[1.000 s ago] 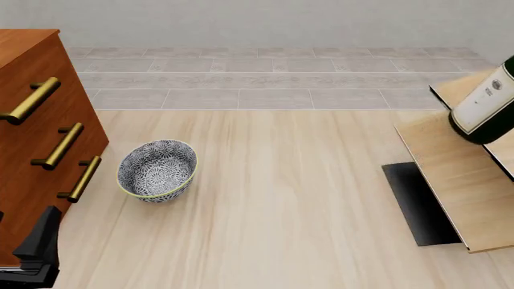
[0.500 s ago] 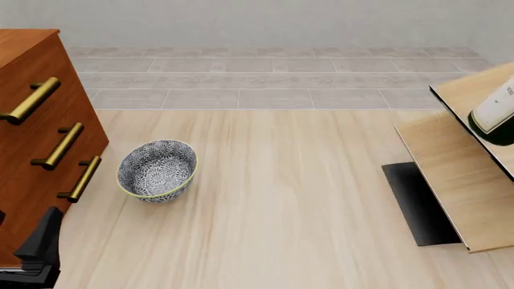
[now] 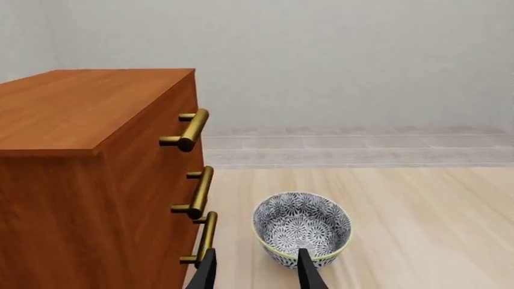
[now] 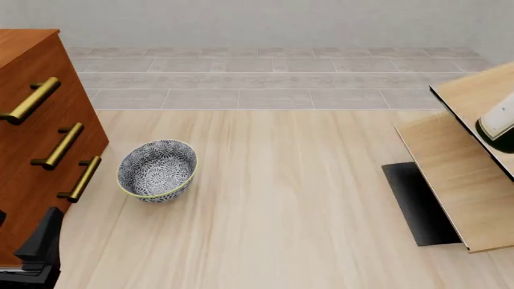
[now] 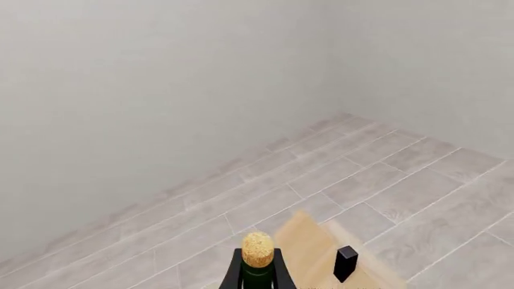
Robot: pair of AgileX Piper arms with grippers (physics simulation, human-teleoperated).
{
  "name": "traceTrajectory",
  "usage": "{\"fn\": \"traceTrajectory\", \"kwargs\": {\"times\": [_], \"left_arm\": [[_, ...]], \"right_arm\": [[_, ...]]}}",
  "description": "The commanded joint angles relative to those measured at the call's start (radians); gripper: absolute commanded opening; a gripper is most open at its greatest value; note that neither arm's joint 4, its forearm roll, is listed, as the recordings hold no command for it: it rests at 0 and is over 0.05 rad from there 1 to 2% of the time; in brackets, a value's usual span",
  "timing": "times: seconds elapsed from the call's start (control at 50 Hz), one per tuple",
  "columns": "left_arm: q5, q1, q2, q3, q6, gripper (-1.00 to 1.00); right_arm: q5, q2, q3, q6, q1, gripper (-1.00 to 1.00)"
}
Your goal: Put the wine bottle on the wine rack.
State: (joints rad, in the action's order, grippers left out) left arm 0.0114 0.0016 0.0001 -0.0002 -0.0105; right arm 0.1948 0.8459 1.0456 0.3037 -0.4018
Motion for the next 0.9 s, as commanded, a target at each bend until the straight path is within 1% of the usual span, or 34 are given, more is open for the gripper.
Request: {"fn": "traceTrajectory", "kwargs": {"times": [0.02,0.22,0.42,0.48,0.54,0.62,0.66,0.68,0.72,0.74,0.78,0.8,0.82,0.84,0.9], "left_arm": [[0.002,-0.002,0.0,0.0,0.003,1.0],[0.004,-0.006,0.0,0.0,0.002,1.0],[0.006,-0.007,0.0,0.0,0.001,1.0],[0.003,-0.009,0.0,0.0,0.002,1.0],[0.002,-0.007,0.0,0.0,0.003,1.0],[0.0,-0.007,0.0,0.0,0.002,1.0],[-0.001,-0.008,0.0,0.0,0.002,1.0],[-0.001,-0.008,0.0,0.0,0.002,1.0],[-0.003,-0.007,0.0,0.0,0.003,1.0],[-0.004,-0.008,0.0,0.0,0.003,1.0],[-0.004,-0.008,0.0,0.0,0.005,1.0],[-0.005,-0.009,0.0,0.0,0.004,1.0],[-0.005,-0.008,0.0,0.0,0.006,1.0],[-0.004,-0.008,0.0,0.0,0.004,1.0],[-0.004,-0.007,0.0,0.0,0.004,1.0]], "right_arm": [[-0.016,0.013,-0.01,0.012,-0.031,-1.0],[-0.031,0.026,-0.032,0.035,-0.055,-1.0],[-0.043,0.029,-0.048,0.051,-0.06,-1.0],[-0.051,0.031,-0.058,0.069,-0.06,-1.0],[-0.054,0.032,-0.062,0.063,-0.062,-1.0],[-0.056,0.033,-0.065,0.07,-0.062,-1.0],[-0.063,0.034,-0.075,0.108,-0.058,-1.0],[-0.063,0.034,-0.075,0.108,-0.058,-1.0],[-0.062,0.037,-0.071,0.082,-0.065,-1.0],[-0.067,0.038,-0.08,0.114,-0.058,-1.0],[-0.067,0.041,-0.078,0.09,-0.064,-1.0],[-0.072,0.042,-0.084,0.112,-0.061,-1.0],[-0.072,0.044,-0.084,0.115,-0.06,-1.0],[-0.072,0.047,-0.08,0.102,-0.068,-1.0],[-0.078,0.055,-0.083,0.098,-0.071,-1.0]]}}
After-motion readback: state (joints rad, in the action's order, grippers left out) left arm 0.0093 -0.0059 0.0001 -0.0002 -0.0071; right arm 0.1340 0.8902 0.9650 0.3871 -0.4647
